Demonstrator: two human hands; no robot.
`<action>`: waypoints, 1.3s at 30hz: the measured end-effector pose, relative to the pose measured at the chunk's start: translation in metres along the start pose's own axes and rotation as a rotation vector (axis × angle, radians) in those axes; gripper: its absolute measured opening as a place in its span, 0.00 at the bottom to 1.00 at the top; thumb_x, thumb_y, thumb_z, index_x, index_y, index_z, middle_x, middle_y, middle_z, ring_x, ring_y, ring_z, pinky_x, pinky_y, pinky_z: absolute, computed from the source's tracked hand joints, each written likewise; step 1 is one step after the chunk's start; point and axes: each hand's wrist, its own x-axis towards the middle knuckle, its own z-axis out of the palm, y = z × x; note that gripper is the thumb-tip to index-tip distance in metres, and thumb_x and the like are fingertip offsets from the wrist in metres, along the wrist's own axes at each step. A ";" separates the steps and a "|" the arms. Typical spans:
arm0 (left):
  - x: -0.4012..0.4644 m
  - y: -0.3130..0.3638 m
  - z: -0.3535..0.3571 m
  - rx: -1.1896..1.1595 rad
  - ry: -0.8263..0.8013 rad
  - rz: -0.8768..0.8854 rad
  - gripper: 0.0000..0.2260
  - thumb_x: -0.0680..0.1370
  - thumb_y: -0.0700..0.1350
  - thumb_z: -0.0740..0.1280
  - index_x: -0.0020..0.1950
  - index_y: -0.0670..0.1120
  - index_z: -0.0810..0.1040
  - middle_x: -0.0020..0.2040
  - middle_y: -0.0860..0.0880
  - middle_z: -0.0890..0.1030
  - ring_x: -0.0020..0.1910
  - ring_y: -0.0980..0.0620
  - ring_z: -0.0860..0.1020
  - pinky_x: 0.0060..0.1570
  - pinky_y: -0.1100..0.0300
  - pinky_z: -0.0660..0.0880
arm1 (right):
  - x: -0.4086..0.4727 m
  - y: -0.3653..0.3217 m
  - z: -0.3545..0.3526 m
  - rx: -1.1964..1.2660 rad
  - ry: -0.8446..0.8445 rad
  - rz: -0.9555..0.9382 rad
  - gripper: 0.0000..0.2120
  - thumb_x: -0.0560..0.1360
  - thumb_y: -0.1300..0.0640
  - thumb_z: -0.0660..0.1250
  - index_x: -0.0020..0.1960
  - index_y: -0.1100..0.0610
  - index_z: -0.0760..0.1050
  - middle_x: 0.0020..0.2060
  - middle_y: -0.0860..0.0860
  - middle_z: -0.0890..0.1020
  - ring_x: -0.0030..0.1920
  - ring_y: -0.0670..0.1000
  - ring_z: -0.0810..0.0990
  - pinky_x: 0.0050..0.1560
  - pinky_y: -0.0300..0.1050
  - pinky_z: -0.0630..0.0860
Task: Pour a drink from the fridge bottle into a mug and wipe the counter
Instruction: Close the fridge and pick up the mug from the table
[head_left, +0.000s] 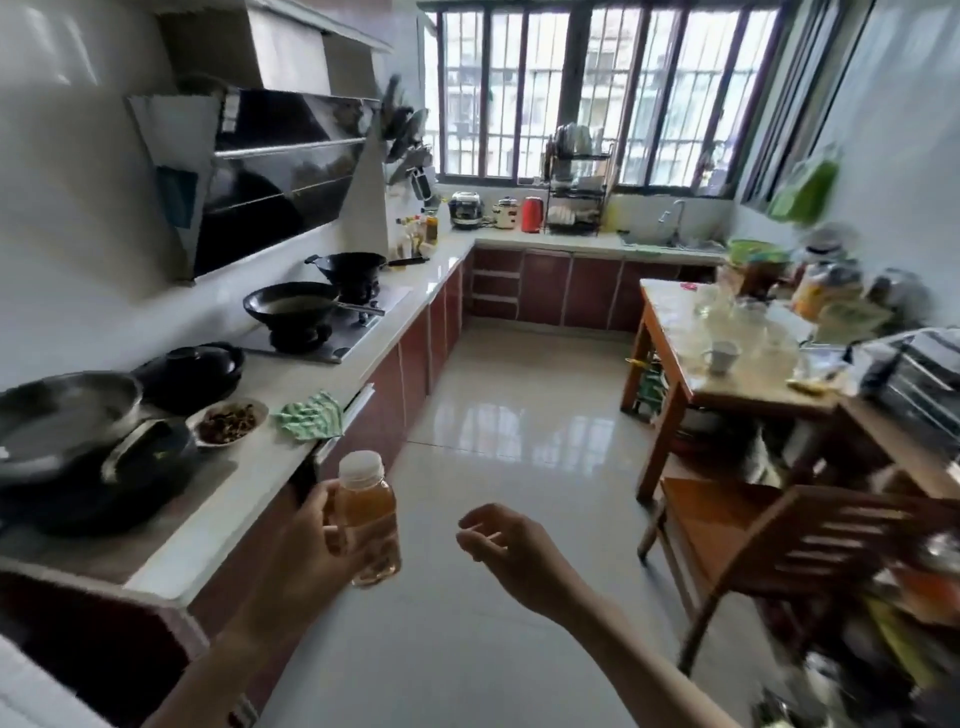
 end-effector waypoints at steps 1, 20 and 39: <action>0.016 0.006 0.020 -0.021 -0.038 0.015 0.25 0.66 0.54 0.80 0.59 0.57 0.74 0.51 0.56 0.85 0.45 0.54 0.86 0.40 0.61 0.81 | 0.006 0.011 -0.016 -0.006 0.010 0.011 0.11 0.79 0.49 0.69 0.57 0.53 0.80 0.46 0.48 0.86 0.44 0.44 0.84 0.49 0.47 0.83; 0.311 0.036 0.318 -0.108 -0.488 0.271 0.23 0.71 0.49 0.78 0.61 0.51 0.74 0.54 0.56 0.84 0.51 0.59 0.84 0.45 0.67 0.81 | 0.131 0.225 -0.250 -0.201 0.405 0.405 0.17 0.79 0.47 0.67 0.66 0.51 0.75 0.55 0.47 0.83 0.51 0.45 0.82 0.54 0.44 0.82; 0.631 0.022 0.577 -0.177 -0.756 0.078 0.23 0.64 0.59 0.77 0.56 0.59 0.76 0.53 0.55 0.84 0.49 0.49 0.85 0.43 0.51 0.83 | 0.359 0.446 -0.442 -0.069 0.570 0.771 0.21 0.79 0.44 0.65 0.70 0.50 0.70 0.60 0.47 0.78 0.57 0.48 0.79 0.56 0.42 0.77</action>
